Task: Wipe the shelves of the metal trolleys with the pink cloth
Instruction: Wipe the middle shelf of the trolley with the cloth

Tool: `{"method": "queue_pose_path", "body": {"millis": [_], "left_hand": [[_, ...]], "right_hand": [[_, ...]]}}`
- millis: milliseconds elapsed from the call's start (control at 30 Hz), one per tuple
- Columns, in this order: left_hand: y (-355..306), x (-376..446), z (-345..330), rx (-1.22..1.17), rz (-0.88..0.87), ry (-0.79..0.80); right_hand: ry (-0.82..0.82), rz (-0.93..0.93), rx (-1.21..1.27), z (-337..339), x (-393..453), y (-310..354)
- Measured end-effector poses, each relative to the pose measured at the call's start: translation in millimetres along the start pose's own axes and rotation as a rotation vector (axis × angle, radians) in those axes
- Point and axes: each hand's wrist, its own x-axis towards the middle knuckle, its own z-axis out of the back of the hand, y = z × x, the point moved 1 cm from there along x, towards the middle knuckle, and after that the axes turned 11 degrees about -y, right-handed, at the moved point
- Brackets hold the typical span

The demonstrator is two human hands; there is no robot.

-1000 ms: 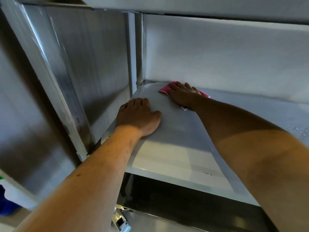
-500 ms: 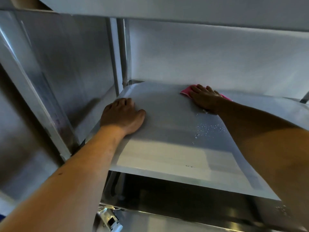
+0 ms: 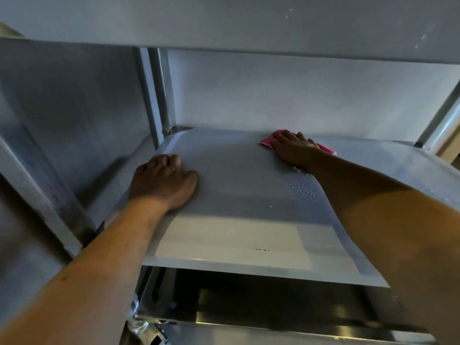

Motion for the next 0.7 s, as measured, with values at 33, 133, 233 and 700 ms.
{"method": "queue_pose_path", "body": {"millis": [33, 133, 233, 700], "left_hand": [[0.2, -0.2, 0.3, -0.003, 0.006, -0.002], [-0.2, 0.2, 0.1, -0.020, 0.009, -0.028], [-0.5, -0.6, 0.2, -0.038, 0.005, -0.048], [1.1, -5.0, 1.8, -0.170, -0.004, -0.145]], "right_hand": [[0.002, -0.007, 0.009, -0.6, 2.6, 2.8], [0.010, -0.008, 0.014, -3.0, 11.6, 20.0], [-0.002, 0.076, 0.017, -7.1, 20.8, 62.5], [-0.025, 0.372, 0.063, -24.4, 70.4, 240.8]]}}
